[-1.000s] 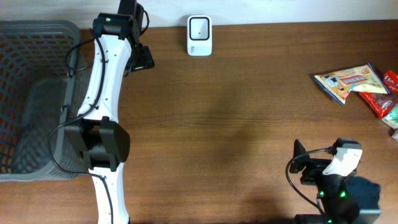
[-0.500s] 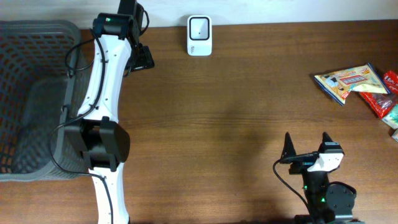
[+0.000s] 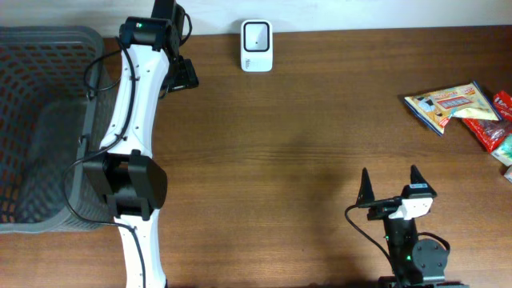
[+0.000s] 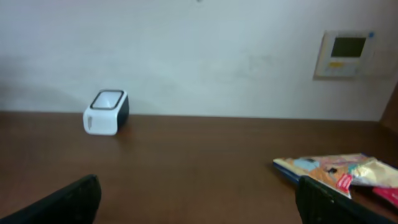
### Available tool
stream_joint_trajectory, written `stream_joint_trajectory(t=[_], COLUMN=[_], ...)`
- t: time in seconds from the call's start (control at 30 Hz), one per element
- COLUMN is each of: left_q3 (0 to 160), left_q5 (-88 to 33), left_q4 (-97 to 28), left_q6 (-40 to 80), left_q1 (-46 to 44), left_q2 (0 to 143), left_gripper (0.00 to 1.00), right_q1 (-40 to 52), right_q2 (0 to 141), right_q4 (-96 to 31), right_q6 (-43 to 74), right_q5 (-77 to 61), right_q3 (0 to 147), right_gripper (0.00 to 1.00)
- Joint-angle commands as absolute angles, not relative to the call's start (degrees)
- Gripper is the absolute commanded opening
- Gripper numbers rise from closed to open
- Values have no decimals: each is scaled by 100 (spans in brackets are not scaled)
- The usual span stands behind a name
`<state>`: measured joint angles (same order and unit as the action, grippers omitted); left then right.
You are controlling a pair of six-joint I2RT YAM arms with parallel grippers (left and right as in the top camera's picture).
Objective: Scan the item barcode
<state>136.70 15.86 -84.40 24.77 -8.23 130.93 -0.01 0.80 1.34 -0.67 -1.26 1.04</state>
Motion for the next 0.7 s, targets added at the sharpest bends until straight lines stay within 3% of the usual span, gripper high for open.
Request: stream_joint_trajectory(t=[0.0, 0.67], left_q3=[13653, 13653], left_q5=[1584, 1584], left_q4=[-8447, -8447], left_q6=[2547, 2547], left_q1=[-808, -812], left_q2=[13050, 13050], left_gripper=[99, 99], right_q1=[25, -38], right_q2=[19, 19], right_q4=[-117, -469], right_q6=[-126, -43], right_q5=[30, 49], right_q3=[32, 32], right_gripper=[99, 99])
